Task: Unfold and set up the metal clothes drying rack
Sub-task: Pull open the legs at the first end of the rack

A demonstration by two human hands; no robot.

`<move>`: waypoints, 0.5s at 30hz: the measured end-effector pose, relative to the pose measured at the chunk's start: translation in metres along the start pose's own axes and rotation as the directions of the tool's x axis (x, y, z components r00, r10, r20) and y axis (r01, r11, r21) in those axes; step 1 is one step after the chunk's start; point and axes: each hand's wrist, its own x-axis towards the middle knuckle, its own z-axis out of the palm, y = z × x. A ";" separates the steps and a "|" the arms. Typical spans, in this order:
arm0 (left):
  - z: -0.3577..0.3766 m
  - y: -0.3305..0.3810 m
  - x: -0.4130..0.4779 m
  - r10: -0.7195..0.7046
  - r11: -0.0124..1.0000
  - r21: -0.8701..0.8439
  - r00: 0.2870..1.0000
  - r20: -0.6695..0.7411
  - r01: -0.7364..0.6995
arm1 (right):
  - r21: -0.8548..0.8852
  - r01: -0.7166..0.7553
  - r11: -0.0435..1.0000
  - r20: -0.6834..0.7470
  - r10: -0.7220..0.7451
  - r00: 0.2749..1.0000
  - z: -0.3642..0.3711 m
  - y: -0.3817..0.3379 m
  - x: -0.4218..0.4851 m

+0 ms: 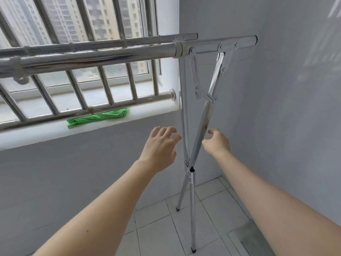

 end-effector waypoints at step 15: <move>0.116 -0.013 0.106 0.157 0.988 -0.034 0.978 0.139 -0.153 | 0.099 -0.003 0.995 0.111 -0.009 0.994 0.047 0.027 0.067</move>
